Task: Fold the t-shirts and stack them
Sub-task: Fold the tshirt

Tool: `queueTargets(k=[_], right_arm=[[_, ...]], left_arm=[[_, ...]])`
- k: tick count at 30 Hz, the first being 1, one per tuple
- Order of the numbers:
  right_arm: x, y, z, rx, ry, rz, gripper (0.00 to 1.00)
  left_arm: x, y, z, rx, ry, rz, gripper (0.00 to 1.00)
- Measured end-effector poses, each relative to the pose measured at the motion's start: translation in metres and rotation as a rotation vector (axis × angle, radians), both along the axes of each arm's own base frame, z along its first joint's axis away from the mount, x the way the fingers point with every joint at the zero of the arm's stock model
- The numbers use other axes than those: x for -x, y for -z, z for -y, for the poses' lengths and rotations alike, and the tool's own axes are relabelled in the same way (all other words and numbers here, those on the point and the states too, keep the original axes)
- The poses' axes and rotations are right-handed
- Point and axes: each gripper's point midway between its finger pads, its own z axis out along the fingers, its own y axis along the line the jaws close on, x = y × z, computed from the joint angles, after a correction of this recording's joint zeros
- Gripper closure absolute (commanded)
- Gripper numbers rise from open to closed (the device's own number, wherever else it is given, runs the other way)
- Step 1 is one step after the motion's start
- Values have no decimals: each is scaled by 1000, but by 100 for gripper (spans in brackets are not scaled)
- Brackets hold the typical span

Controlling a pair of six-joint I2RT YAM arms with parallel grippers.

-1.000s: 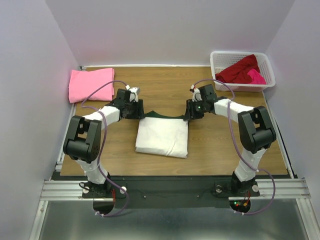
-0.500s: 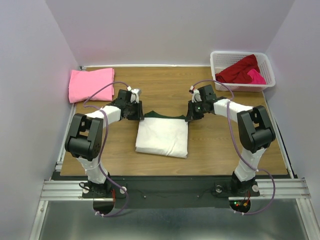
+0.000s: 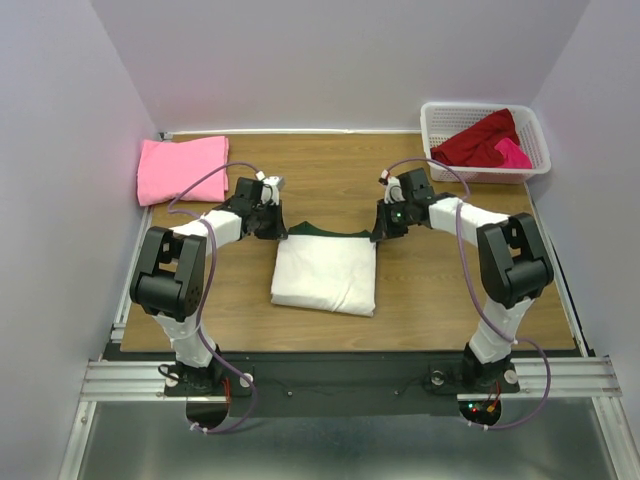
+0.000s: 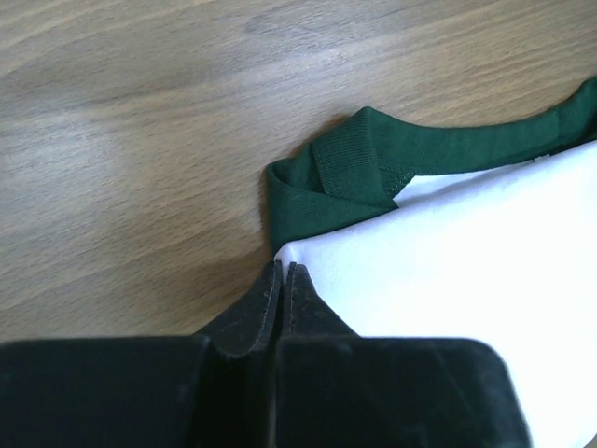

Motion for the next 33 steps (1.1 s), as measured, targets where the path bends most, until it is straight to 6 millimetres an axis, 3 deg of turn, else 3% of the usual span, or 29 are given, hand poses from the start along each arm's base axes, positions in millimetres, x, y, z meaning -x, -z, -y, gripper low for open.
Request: queueTargets(k=[8,13,17,22,26,30,33], right_arm=[[0,-37,-2,-39,2,65,99],[3,-70,-2,-69,6,133,99],[9,-81,2,-71,14,164,99],[11,-73,8,-41,34,155,99],[10,-55,17,13,69,137,99],[16,-30,28,69,104,99,99],[18,-17,34,97,133,81,99]], left_arm=[[-1,-11,-2,-4,-5,28,100],[-3,-50,2,21,4,124,100],[-6,-71,9,34,19,179,100],[-15,-83,16,29,41,217,100],[-29,-90,29,23,75,250,100],[-46,-76,43,14,109,251,100],[-51,-53,50,-2,131,221,100]])
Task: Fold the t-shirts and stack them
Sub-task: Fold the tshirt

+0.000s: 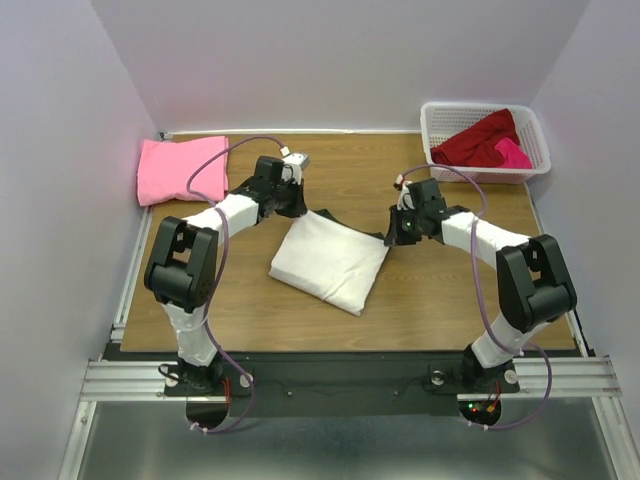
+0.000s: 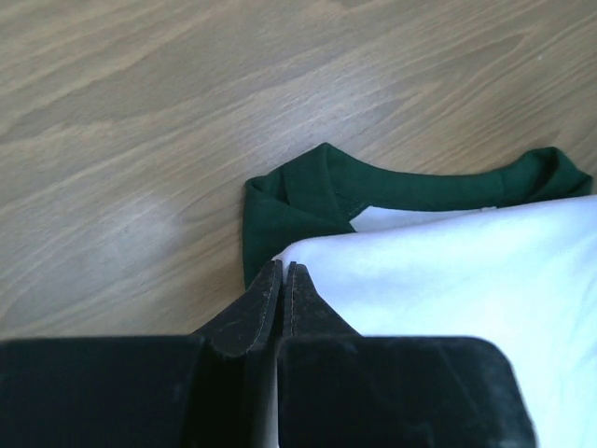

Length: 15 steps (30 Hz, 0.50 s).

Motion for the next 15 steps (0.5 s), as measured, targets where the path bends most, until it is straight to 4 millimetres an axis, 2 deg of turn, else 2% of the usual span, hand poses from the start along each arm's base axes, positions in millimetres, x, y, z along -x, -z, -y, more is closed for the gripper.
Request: queueTargets(k=[3,5,9,15], right_arm=[[-1,11,4,14,36,-5,99],[-1,20,6,20,53,-16,99],[-3,37,6,25,76,-41,99],[-9,40,4,0,99,-32,99]], left_arm=[[-5,13,5,-14,13,-16,100],[-9,14,7,-15,18,-14,100],[-12,7,11,-5,29,3,100],[-12,-7,11,2,34,34,100]])
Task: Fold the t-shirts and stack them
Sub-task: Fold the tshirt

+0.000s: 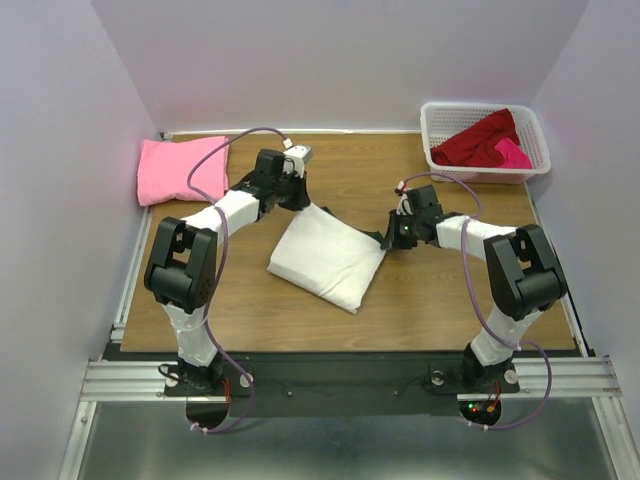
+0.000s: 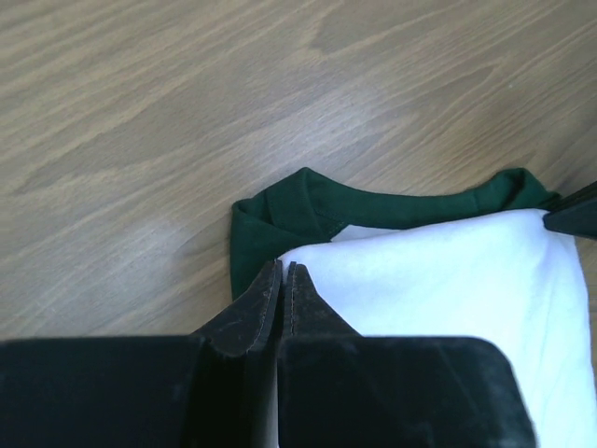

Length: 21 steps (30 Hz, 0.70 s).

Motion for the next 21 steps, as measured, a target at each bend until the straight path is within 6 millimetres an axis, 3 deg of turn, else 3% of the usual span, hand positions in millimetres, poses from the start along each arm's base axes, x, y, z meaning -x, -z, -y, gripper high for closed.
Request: queueTargets(k=[6,13,21], right_arm=[[-2,1,-4,-31,7,12,99],[-2,1,-5,-33,7,12,99],[-1,0,-3,-28,14,15,99]], left_arm=[[0,-21,2,-20,8,70,100],[-8,-23,12,-49,10,96,100],[-27,25,7,-110,-31,32,96]])
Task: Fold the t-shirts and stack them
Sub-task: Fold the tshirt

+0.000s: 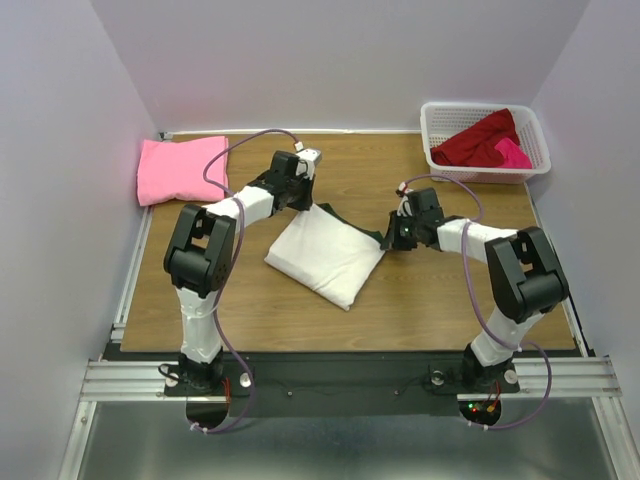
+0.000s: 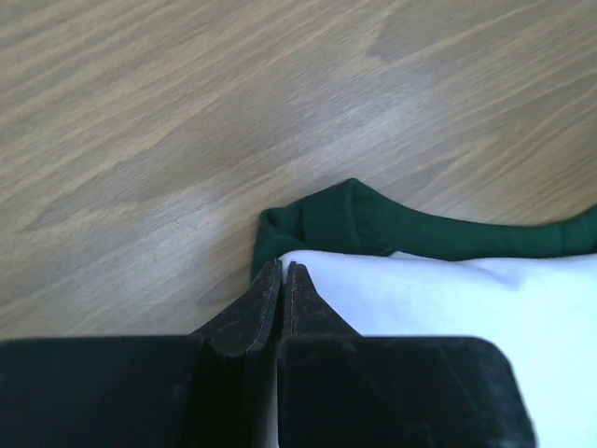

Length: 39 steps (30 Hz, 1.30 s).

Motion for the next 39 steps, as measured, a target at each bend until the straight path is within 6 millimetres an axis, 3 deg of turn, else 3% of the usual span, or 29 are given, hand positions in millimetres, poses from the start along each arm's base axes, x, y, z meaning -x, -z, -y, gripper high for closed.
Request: queueTargets(k=[7,9,10,11,12,13,16,19,22,25,28,29,32,35,38,39], right_arm=[[5,-3,8,23,28,8,97],[4,-2,8,24,35,6,85],[4,-2,8,25,37,6,75],[5,-3,9,27,39,7,71],[5,-4,9,25,46,3,66],[7,-6,10,30,46,4,59],[9,-19,12,29,56,16,48],[7,-39,10,3,60,42,45],[1,-67,0,-60,45,87,52],[0,-85,-16,-144,7,91,63],[3,-85,-32,-217,-47,54,72],[5,-79,-35,-228,-56,31,74],[11,-54,-37,-228,-57,-47,75],[14,-29,-35,-207,-48,-108,77],[14,-7,-33,-182,-31,-155,77],[10,-3,-32,-188,-29,-163,78]], left_arm=[[-5,26,-6,-9,-24,-52,79],[-5,28,-6,-8,-27,-57,69],[-5,28,-5,-3,-31,-60,55],[-5,28,-5,-1,-34,-62,48],[-6,28,-6,8,-46,-66,35],[-7,27,-7,9,-46,-66,28],[-8,22,-12,19,-79,-69,10],[-9,-2,-20,30,-118,-43,8],[-6,-58,-29,72,-176,33,11],[17,-118,-37,162,-215,119,29],[43,-140,-41,238,-227,137,46],[52,-134,-41,261,-230,119,56],[66,-95,-44,249,-251,21,64],[91,-23,-50,195,-296,-174,65],[113,19,-55,187,-346,-322,65],[117,25,-55,189,-355,-345,65]])
